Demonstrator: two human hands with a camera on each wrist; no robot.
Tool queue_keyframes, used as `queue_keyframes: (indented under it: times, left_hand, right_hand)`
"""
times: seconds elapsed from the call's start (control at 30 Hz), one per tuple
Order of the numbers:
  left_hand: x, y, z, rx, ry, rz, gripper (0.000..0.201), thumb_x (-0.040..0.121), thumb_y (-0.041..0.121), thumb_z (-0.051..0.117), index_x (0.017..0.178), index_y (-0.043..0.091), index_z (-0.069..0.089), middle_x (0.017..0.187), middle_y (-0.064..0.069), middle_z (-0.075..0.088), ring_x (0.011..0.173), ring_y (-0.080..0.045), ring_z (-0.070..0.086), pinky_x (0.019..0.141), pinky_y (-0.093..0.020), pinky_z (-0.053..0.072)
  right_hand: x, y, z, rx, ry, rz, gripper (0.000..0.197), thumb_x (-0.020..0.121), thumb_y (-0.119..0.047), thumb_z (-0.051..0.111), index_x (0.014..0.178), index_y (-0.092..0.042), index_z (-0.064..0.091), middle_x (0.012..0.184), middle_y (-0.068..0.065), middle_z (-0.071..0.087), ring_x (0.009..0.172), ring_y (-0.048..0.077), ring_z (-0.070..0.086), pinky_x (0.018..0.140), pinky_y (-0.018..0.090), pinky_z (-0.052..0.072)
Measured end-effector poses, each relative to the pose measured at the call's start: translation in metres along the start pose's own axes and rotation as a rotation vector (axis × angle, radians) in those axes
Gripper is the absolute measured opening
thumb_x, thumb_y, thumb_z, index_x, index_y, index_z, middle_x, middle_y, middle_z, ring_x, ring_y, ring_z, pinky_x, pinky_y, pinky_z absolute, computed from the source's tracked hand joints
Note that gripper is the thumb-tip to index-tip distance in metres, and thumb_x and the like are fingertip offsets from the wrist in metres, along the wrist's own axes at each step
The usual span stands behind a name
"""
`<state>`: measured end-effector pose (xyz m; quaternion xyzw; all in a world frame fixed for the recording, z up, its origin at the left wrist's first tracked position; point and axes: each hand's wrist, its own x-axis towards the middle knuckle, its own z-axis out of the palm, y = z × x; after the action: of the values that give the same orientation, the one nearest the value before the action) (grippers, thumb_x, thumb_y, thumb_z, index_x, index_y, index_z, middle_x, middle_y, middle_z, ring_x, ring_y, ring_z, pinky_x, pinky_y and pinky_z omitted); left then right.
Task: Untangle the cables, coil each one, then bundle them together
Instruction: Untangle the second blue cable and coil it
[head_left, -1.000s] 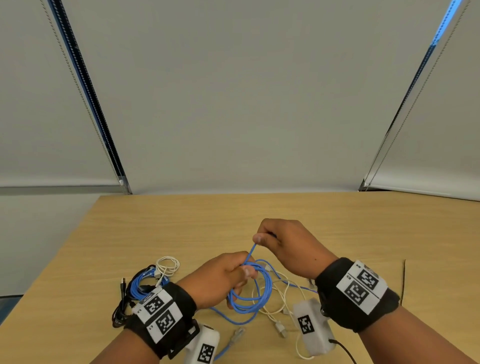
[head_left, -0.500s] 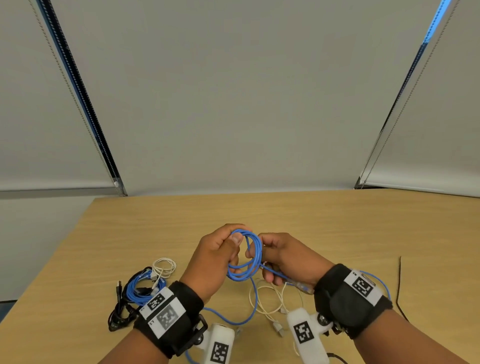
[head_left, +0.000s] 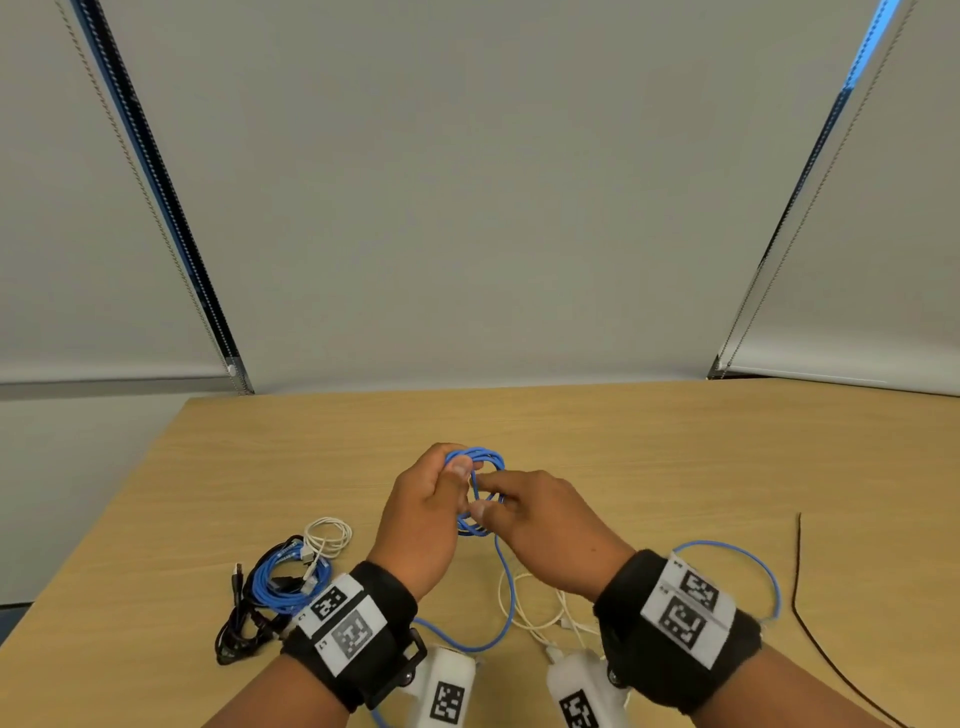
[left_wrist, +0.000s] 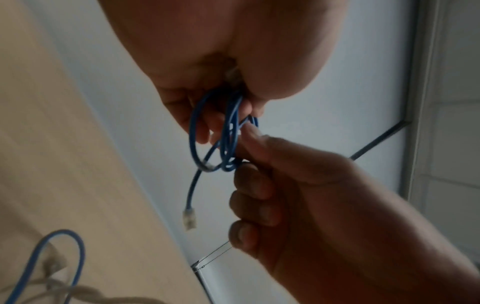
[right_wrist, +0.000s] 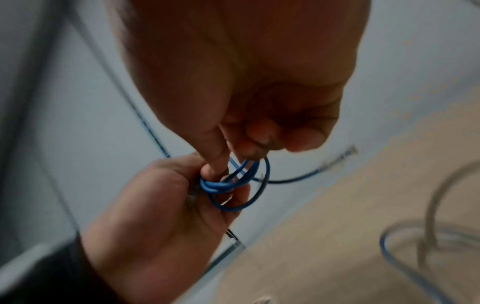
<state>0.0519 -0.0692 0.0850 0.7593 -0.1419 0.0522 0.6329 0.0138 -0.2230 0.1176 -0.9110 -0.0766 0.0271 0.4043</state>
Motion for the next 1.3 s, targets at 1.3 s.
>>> queue_keyframes:
  times: [1.3]
  left_hand:
    - [-0.009, -0.005, 0.005, -0.087, 0.093, -0.067, 0.026, 0.106, 0.021, 0.043, 0.085, 0.016, 0.057, 0.058, 0.016, 0.044, 0.055, -0.006, 0.038, 0.056, -0.023, 0.036]
  right_hand:
    - [-0.005, 0.006, 0.015, 1.073, 0.078, 0.193, 0.017, 0.107, -0.024, 0.045, 0.098, -0.012, 0.055, 0.085, 0.012, 0.07, 0.071, 0.021, 0.068, 0.072, 0.038, 0.053]
